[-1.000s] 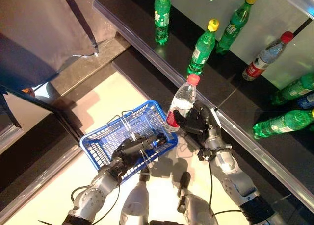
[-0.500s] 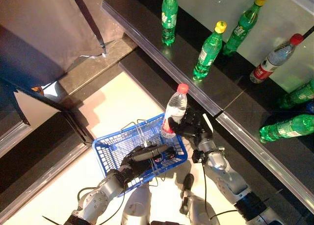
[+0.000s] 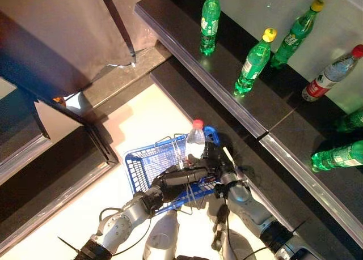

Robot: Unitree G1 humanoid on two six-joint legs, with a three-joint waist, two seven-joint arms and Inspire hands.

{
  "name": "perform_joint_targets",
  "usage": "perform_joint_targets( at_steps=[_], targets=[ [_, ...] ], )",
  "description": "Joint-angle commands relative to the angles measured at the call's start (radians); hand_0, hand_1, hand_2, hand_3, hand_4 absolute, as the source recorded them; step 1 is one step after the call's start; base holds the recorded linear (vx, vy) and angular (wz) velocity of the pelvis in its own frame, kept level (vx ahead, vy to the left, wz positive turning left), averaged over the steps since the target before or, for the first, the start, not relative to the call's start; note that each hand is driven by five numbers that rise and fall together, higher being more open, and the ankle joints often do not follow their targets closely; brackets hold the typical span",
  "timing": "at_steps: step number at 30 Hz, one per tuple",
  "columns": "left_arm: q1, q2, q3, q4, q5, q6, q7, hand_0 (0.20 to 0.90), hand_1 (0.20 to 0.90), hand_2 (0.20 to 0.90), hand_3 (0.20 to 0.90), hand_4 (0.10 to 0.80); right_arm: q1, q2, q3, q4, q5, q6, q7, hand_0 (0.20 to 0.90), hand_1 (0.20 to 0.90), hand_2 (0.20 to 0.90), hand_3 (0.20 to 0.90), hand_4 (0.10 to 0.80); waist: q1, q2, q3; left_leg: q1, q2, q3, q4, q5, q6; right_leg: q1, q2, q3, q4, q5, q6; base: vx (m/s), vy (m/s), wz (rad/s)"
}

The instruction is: Pick up the drink and place into the basket.

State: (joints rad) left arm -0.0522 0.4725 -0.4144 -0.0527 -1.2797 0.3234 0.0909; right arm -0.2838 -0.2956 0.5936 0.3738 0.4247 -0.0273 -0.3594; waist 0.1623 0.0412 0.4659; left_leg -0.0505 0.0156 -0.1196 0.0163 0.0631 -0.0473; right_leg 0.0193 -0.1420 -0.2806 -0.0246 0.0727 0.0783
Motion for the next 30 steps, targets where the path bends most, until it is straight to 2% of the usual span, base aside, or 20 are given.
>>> perform_joint_targets(
  at_steps=[1,6,9,17,21,27,30],
  targets=[
    [-0.095,-0.132,-0.033,-0.307,-0.101,-0.081,-0.276,0.3,0.3,0.3,0.2,0.1,-0.057,0.082,0.032,-0.003,-0.059,-0.122,-0.014,0.3,0.3,0.3,0.2,0.1,0.013,0.023,-0.226,-0.005,-0.039,-0.027,-0.019,-0.004,0.036,0.011,-0.032,-0.002,0.139,-0.117,-0.015,-0.009,-0.001,0.11],
    [-0.103,-0.137,-0.042,-0.316,-0.1,-0.073,-0.337,0.3,0.3,0.3,0.2,0.1,-0.072,0.082,0.037,0.065,-0.053,-0.123,0.005,0.3,0.3,0.3,0.2,0.1,0.022,0.028,-0.223,-0.008,-0.041,-0.036,-0.02,-0.002,0.036,0.012,-0.034,-0.01,0.139,-0.116,-0.016,-0.006,-0.003,0.07],
    [-0.125,-0.153,-0.072,-0.315,-0.125,-0.04,-0.367,0.3,0.3,0.3,0.2,0.1,-0.122,0.102,0.064,0.121,-0.057,-0.12,0.02,0.3,0.3,0.3,0.2,0.1,0.035,0.031,-0.226,-0.007,-0.044,-0.05,-0.017,-0.002,0.033,0.015,-0.037,-0.02,0.142,-0.117,-0.02,0.024,-0.013,0.04],
    [-0.176,-0.2,-0.138,-0.289,-0.125,0.007,-0.378,0.3,0.3,0.3,0.2,0.1,-0.254,0.152,0.092,0.276,0.01,-0.066,0.071,0.3,0.3,0.3,0.2,0.1,0.061,0.036,-0.236,-0.004,-0.05,-0.07,-0.011,-0.002,0.032,0.025,-0.039,-0.036,0.143,-0.117,-0.026,0.04,-0.007,0.08],
    [-0.2,-0.209,-0.163,-0.28,-0.141,0.023,-0.371,0.3,0.3,0.3,0.2,0.1,-0.293,0.166,0.107,0.338,-0.028,-0.047,0.1,0.3,0.3,0.3,0.2,0.1,0.07,0.038,-0.242,-0.004,-0.054,-0.079,-0.008,-0.002,0.034,0.023,-0.04,-0.043,0.152,-0.119,-0.028,0.043,0.003,0.04],
    [-0.216,-0.222,-0.195,-0.266,-0.186,0.084,-0.366,0.3,0.3,0.3,0.2,0.1,-0.335,0.19,0.144,0.42,-0.037,0.035,0.175,0.3,0.3,0.3,0.2,0.1,0.085,0.038,-0.245,-0.003,-0.06,-0.093,-0.004,-0.005,0.037,0.027,-0.045,-0.053,0.154,-0.118,-0.027,0.041,-0.003,0.1],
    [-0.239,-0.231,-0.221,-0.25,-0.198,0.093,-0.353,0.3,0.3,0.3,0.2,0.1,-0.381,0.199,0.163,0.491,-0.125,0.078,0.234,0.3,0.3,0.3,0.2,0.1,0.092,0.038,-0.242,-0.006,-0.063,-0.098,0.0,-0.005,0.04,0.026,-0.047,-0.059,0.158,-0.118,-0.026,0.004,-0.006,0.08]
  ],
)
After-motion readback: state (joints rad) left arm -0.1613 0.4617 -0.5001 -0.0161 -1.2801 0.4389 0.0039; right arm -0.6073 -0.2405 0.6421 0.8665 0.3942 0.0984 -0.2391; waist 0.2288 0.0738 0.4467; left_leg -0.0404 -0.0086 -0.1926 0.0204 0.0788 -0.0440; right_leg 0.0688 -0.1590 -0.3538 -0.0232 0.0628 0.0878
